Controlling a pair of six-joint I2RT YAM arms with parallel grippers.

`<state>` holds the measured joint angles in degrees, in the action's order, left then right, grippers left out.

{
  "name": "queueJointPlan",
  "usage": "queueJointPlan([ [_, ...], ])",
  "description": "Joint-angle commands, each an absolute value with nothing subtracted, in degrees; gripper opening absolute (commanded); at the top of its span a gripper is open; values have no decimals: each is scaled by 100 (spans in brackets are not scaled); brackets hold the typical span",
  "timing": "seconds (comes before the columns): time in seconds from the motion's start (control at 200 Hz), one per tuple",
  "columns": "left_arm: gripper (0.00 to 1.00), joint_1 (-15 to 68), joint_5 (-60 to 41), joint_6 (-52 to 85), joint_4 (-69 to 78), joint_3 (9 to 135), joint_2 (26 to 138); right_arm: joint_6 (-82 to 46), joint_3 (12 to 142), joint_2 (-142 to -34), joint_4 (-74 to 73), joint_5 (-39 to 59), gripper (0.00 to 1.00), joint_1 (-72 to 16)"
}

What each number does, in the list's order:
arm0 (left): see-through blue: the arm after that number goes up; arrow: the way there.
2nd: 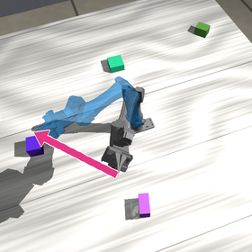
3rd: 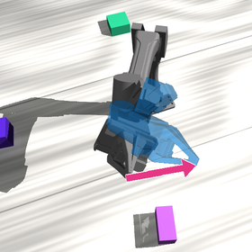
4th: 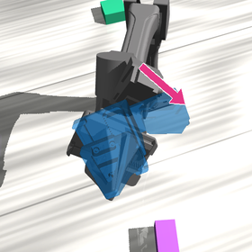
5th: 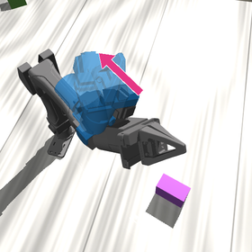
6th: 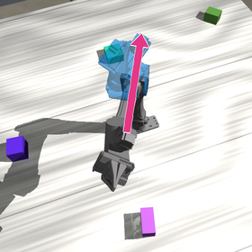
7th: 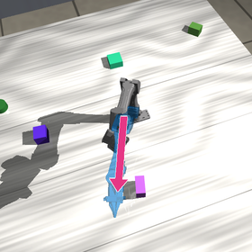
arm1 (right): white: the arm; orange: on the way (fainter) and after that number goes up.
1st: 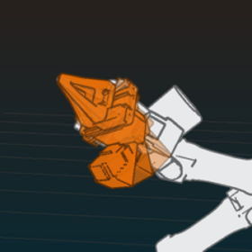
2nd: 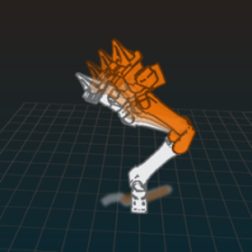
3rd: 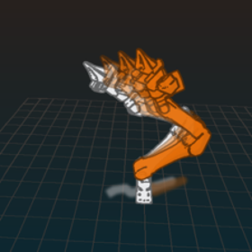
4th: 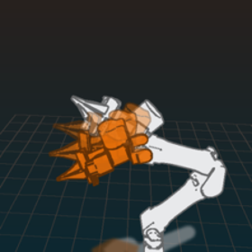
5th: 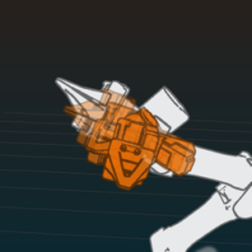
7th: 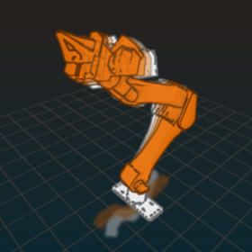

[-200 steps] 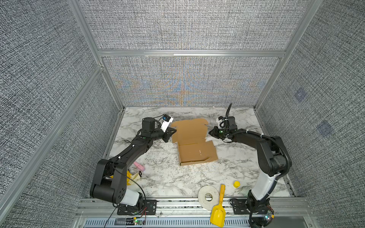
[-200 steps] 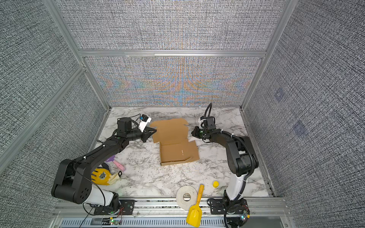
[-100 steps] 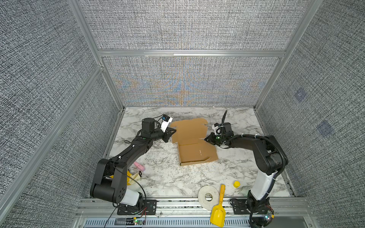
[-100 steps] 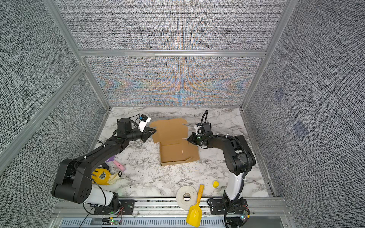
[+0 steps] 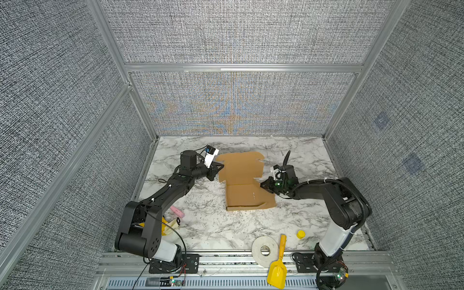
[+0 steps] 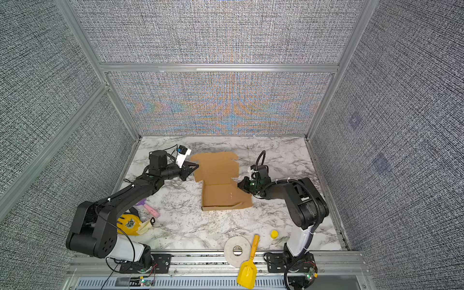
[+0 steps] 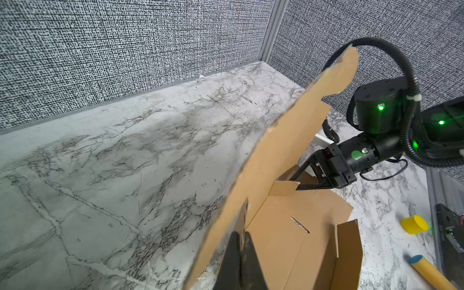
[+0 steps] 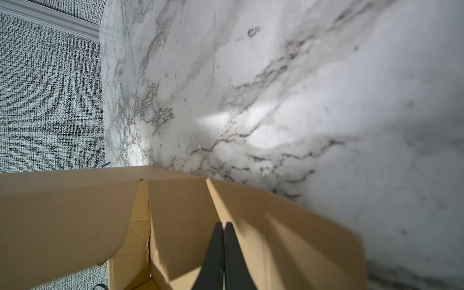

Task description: Fold the paper box

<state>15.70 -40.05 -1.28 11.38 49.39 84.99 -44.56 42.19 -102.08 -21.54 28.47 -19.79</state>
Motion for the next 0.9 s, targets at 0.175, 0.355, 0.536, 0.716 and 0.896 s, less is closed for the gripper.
queueJointPlan([
  [0.175, 0, 1582, -4087, -51, 1179, 4999, 8444, -5201, 3946, -10155, -3413, 2683, 0, -2258],
  [0.355, 0, 1582, -4017, 4, 1231, 4946, 8437, -5360, 3812, -10044, -3573, 2412, 0, -2479],
  [0.536, 0, 1600, -4018, 104, 1344, 4891, 8456, -5763, 3399, -9860, -4130, 2064, 0, -2627],
  [0.716, 0, 1640, -4009, 158, 1296, 4922, 8435, -6270, 3059, -9940, -4845, 1875, 0, -2748],
  [0.896, 0, 1636, -3955, 150, 1181, 4958, 8388, -6702, 2679, -10022, -5560, 1614, 0, -2904],
])
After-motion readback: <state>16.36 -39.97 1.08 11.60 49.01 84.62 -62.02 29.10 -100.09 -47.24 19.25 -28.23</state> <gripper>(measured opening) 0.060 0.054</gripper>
